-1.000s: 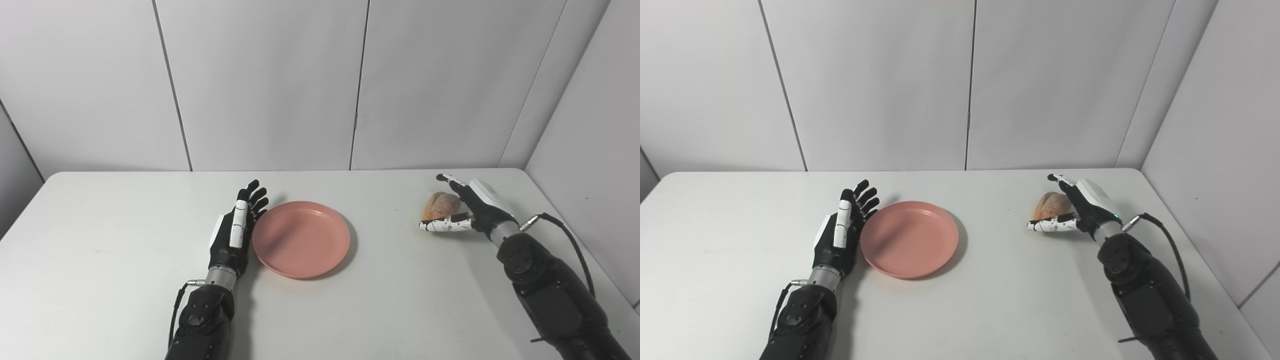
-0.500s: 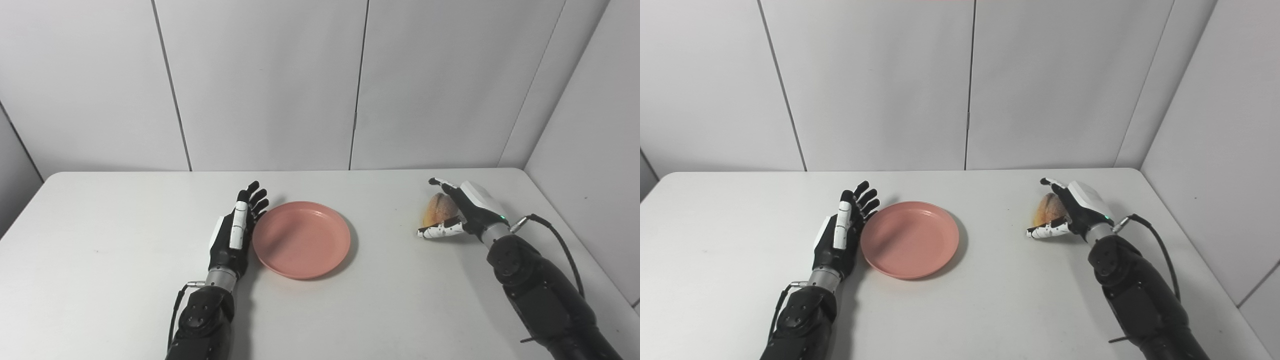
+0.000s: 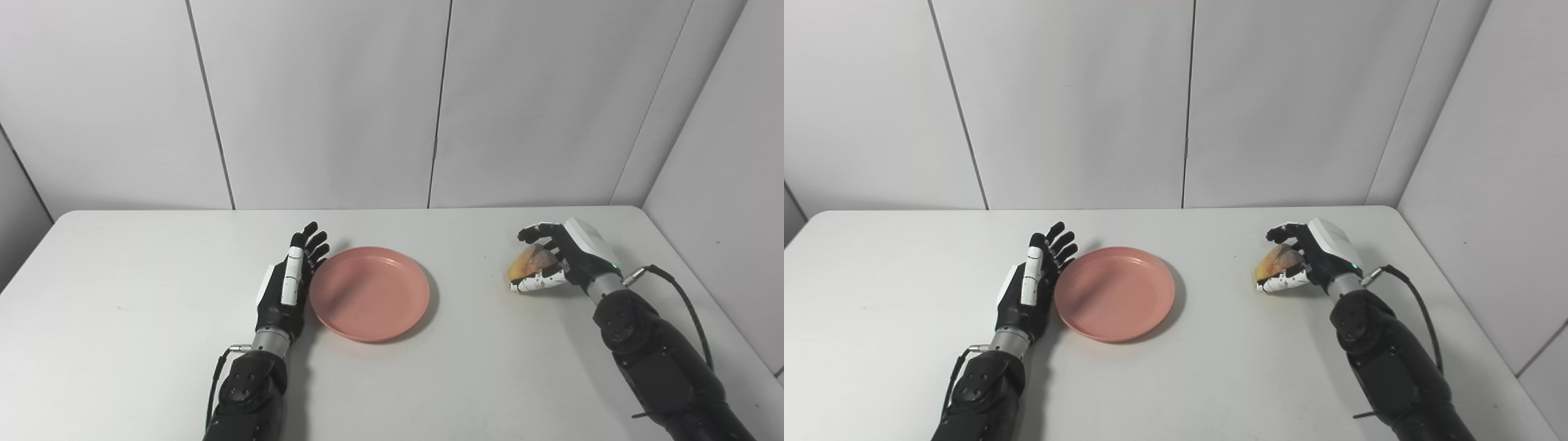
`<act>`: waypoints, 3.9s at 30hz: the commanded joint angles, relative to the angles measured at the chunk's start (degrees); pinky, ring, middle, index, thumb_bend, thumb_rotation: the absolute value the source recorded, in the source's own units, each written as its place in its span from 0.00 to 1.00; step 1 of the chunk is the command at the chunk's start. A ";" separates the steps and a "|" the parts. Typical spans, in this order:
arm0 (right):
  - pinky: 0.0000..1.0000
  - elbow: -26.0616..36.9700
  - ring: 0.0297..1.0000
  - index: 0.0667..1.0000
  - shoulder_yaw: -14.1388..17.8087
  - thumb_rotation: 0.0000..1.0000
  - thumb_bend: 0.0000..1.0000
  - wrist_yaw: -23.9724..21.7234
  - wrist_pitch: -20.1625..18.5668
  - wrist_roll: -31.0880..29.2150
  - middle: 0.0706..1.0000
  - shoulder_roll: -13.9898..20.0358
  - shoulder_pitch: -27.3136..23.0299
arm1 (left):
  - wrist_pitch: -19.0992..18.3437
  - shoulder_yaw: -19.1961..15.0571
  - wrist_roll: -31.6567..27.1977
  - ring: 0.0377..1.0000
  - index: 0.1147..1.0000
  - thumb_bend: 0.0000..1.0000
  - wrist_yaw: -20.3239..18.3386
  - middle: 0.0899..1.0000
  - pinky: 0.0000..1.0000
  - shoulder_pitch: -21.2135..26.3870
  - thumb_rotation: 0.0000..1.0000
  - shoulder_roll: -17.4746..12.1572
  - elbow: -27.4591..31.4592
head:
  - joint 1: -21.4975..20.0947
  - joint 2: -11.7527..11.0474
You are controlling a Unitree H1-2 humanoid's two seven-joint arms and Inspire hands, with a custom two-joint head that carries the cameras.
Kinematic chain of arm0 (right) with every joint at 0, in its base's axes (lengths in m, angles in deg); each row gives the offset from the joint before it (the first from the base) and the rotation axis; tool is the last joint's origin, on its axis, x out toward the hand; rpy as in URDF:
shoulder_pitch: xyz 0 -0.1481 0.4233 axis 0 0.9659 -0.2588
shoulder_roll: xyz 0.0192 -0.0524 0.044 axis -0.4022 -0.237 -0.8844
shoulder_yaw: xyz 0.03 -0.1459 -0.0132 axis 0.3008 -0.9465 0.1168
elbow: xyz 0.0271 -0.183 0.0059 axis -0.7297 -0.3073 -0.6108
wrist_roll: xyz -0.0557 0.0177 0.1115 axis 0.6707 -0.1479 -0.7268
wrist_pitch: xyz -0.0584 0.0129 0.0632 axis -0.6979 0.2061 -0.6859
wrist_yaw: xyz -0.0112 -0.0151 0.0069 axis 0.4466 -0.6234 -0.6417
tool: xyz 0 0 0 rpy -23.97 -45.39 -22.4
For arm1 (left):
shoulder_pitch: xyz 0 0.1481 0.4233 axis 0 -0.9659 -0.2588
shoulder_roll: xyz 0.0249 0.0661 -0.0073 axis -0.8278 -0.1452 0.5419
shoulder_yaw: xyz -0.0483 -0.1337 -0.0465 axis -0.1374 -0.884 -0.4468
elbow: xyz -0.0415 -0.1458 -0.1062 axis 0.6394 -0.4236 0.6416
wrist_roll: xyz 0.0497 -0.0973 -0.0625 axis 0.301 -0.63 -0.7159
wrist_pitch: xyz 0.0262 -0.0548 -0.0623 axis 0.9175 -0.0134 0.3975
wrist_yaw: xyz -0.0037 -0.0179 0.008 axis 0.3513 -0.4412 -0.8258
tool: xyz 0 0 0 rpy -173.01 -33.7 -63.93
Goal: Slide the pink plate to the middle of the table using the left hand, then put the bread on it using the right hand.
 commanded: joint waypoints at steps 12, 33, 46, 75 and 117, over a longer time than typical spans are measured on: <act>0.33 2.76 0.39 0.51 3.30 0.00 0.52 6.75 3.16 0.25 0.49 -1.10 -1.22 | 0.49 0.14 -0.26 0.92 0.90 0.77 -0.31 0.92 0.91 0.39 1.00 0.70 1.52 | 0.20 -0.15; 0.23 13.32 0.38 0.50 3.38 0.00 0.52 7.15 5.59 -0.39 0.48 -4.81 -2.12 | 1.10 0.23 0.04 0.92 0.90 0.77 -0.15 0.91 0.93 0.83 1.00 0.36 0.62 | 0.51 -0.41; 0.32 15.21 0.39 0.48 0.31 0.00 0.51 6.97 6.70 1.95 0.46 -9.43 -3.96 | 0.01 0.24 -0.18 0.91 0.90 0.77 -0.22 0.91 0.92 0.30 1.00 0.47 2.32 | 0.88 0.23; 0.20 -0.73 0.40 0.45 -7.94 0.00 0.51 10.60 14.12 5.91 0.46 -21.70 -8.71 | -0.11 0.76 2.55 0.94 0.91 0.76 2.90 0.94 0.93 0.12 1.00 0.34 3.52 | 1.25 1.13; 1.00 -4.34 1.00 0.87 -15.55 0.70 0.66 11.34 18.35 15.73 0.96 -17.55 -8.57 | 0.81 0.77 1.66 0.95 0.92 0.78 2.36 0.96 0.96 0.72 1.00 0.32 2.53 | 1.10 1.14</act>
